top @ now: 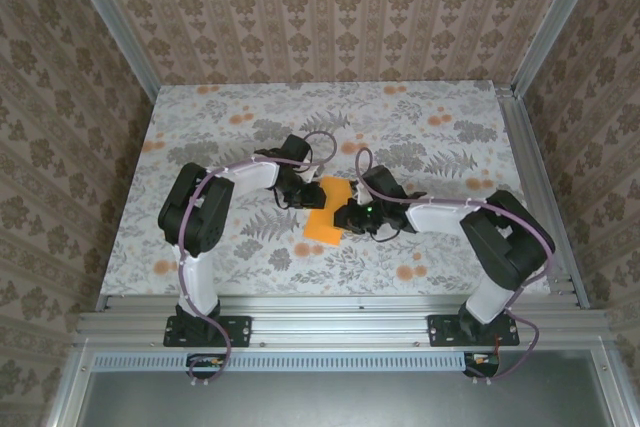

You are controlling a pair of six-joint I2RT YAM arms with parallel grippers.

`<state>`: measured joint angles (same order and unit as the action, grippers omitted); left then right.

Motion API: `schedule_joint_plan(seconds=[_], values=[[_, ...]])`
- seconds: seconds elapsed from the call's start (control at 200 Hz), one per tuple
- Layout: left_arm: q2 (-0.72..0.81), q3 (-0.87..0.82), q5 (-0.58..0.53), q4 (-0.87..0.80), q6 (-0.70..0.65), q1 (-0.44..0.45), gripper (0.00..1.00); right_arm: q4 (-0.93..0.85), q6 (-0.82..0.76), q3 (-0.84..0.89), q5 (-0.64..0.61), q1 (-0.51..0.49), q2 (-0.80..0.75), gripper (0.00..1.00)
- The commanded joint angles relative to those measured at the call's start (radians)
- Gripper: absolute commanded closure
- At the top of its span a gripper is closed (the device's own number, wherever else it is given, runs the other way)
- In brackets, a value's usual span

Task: Fold a paper plane with a square sheet of paper (pick it up from the middle)
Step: Fold the square sheet of paper in half at the center of the table.

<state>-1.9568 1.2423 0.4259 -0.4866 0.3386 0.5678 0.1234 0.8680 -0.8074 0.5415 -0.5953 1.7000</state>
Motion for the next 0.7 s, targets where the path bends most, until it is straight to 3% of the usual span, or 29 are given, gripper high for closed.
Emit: schedule_joint_plan(seconds=[0.0, 0.205, 0.41, 0.56, 0.695], values=[[-0.020, 0.013, -0.037, -0.090, -0.004, -0.009, 0.75, -0.023, 0.000, -0.038, -0.019, 0.002, 0.065, 0.83], [-0.019, 0.039, -0.016, -0.079, 0.003, -0.009, 0.74, -0.151, -0.078, -0.044, -0.075, 0.002, 0.086, 0.82], [0.000, 0.088, 0.000, -0.099, -0.001, -0.017, 0.72, -0.147, -0.085, -0.022, -0.074, 0.012, 0.048, 0.81], [0.041, 0.117, 0.016, -0.116, 0.002, -0.023, 0.67, -0.134, -0.078, -0.038, -0.057, 0.034, 0.025, 0.79], [0.087, 0.116, -0.035, -0.188, -0.013, -0.026, 0.59, -0.142, -0.088, -0.054, -0.051, 0.055, 0.022, 0.75]])
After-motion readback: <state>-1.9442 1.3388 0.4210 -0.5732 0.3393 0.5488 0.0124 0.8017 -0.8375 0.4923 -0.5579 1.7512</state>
